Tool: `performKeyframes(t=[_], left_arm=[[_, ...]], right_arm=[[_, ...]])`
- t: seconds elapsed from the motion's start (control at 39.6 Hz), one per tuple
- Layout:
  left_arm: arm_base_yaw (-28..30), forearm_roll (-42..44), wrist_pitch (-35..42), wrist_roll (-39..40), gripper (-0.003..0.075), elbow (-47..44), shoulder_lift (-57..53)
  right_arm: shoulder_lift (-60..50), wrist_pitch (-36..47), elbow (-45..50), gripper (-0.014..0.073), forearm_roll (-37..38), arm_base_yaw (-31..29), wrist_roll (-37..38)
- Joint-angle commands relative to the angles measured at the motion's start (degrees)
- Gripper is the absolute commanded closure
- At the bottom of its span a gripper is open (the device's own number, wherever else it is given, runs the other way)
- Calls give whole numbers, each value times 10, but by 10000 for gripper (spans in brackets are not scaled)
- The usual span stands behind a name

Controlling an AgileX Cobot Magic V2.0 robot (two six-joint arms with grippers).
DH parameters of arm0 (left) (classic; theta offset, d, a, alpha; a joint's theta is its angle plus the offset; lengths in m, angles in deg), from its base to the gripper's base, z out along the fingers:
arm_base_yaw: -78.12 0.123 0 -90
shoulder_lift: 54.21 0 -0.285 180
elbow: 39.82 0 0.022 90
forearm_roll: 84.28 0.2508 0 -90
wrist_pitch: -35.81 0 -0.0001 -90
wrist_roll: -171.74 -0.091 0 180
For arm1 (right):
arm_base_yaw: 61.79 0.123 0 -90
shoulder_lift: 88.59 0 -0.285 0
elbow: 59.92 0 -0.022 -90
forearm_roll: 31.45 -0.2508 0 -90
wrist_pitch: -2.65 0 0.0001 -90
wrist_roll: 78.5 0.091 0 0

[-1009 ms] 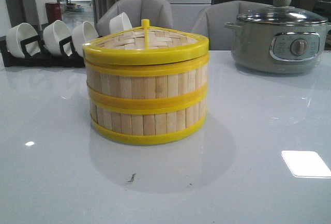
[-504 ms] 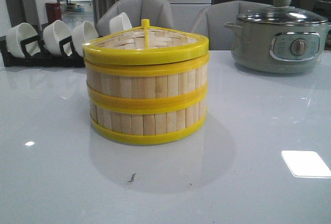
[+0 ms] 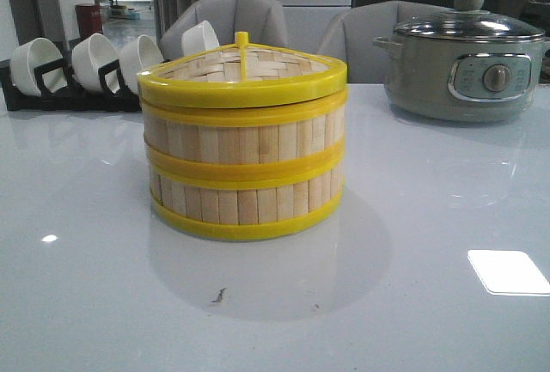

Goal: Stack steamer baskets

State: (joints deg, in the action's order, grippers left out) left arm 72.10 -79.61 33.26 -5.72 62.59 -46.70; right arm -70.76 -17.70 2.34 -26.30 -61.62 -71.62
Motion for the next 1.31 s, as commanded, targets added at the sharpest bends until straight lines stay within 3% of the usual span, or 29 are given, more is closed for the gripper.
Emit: performKeyframes(t=[0.0, 0.4, 0.66, 0.83, 0.98, 1.29], left_arm=[[0, 0, 44, 1, 625, -1, -8], [0, 0, 44, 1, 625, -1, -8], [0, 0, 44, 1, 625, -1, -8], [0, 0, 44, 1, 625, -1, -8], [0, 0, 44, 1, 625, -1, -8], [0, 0, 44, 1, 625, -1, -6]], right_arm=[[6, 49, -16, 538, 8, -3, 0], [5, 57, 14, 557, 15, -3, 1], [3, 170, 101, 566, -7, -3, 1], [-56, 235, 156, 566, -16, -3, 1], [-122, 204, 158, 566, -19, -3, 1], [-119, 204, 158, 566, -19, -2, 1]])
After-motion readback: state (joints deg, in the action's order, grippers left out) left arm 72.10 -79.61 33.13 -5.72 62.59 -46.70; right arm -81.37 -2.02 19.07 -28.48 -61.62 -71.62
